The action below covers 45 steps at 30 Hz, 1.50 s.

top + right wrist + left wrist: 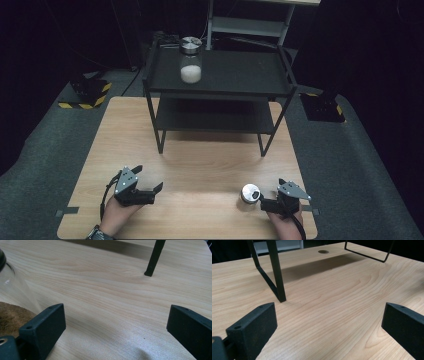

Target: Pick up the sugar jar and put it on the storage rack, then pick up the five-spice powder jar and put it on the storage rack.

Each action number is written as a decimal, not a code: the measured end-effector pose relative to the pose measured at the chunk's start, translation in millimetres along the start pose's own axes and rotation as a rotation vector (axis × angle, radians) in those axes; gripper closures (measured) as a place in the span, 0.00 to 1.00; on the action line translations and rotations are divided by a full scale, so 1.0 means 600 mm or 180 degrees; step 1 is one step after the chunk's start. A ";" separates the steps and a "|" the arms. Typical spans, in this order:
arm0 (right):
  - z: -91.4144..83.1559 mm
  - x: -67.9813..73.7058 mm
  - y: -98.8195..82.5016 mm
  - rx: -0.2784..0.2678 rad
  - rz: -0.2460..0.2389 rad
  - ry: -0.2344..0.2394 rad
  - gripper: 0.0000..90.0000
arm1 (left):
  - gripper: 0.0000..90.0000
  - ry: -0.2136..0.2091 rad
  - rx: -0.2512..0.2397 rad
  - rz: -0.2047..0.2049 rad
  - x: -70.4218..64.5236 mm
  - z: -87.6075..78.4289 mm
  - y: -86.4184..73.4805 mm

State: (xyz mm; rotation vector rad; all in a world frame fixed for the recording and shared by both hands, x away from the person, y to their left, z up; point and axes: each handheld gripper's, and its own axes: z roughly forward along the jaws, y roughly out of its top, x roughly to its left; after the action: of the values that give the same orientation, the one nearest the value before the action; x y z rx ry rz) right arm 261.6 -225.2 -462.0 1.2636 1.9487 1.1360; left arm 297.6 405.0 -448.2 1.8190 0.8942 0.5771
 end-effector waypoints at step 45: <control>-0.009 -0.001 -0.012 -0.0097 0.0088 -0.0009 0.02 | 0.00 -0.0120 -0.0228 -0.0084 0.005 -0.018 -0.056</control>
State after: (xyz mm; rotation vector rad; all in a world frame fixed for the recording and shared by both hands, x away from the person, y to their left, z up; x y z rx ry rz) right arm 254.4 -229.1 -465.4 1.2792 1.9102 1.1725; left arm 280.9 421.6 -474.6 1.7457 0.8605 0.5498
